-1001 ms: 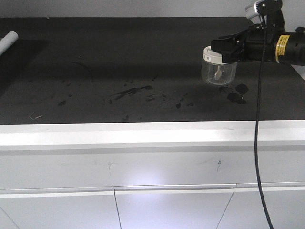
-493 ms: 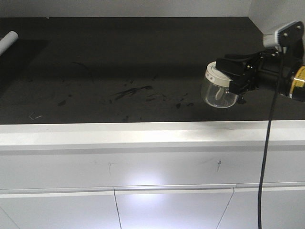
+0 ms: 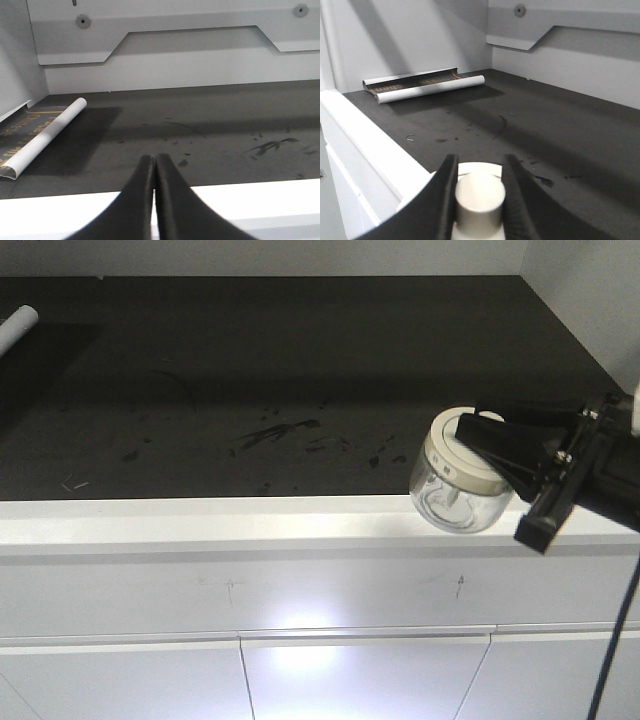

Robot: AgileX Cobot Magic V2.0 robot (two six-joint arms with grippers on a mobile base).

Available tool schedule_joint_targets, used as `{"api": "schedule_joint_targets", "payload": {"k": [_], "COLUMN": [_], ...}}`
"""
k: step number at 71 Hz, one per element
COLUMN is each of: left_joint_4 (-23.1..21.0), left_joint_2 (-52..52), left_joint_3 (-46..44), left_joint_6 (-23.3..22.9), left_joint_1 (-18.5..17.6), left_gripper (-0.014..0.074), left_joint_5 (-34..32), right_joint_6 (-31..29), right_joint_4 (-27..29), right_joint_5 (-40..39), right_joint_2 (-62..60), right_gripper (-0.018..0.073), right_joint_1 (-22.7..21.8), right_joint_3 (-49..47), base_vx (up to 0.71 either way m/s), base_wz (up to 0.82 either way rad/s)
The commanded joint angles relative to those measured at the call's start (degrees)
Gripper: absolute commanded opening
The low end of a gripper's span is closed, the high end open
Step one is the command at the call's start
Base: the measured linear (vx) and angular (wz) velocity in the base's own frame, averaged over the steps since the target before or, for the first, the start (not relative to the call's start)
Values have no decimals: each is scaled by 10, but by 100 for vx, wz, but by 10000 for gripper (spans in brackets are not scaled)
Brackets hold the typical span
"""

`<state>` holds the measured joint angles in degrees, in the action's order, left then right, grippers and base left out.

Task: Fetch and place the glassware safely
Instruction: 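Lift the jar and pull it out toward the robot with right gripper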

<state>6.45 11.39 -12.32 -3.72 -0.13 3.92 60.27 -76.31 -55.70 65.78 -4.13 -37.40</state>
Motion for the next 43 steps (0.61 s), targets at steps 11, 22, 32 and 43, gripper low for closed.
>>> {"api": "schedule_joint_targets", "payload": {"k": [11, 22, 32, 43], "left_joint_4": [-6, -6, -6, -6], "left_joint_2": [7, 7, 7, 7], "left_joint_3": [-15, -15, -15, -15], "left_joint_6": [-5, -5, -5, -5], "left_joint_1": [-1, -1, -1, -1], "left_gripper": [-7, -7, -7, -7], "left_joint_5": [-39, -39, -39, -39], "right_joint_6": [22, 20, -10, -16], "right_joint_4": [15, 25, 29, 62], "right_joint_5": [-30, -25, 46, 104], "right_joint_2": [-60, -60, -60, -59], "right_gripper": [-2, -2, -2, -2], "right_joint_1": [-1, 17, 98, 177], "right_joint_3": [14, 14, 14, 14], "base_vx": [0, 0, 0, 0], "base_wz": [0, 0, 0, 0]}}
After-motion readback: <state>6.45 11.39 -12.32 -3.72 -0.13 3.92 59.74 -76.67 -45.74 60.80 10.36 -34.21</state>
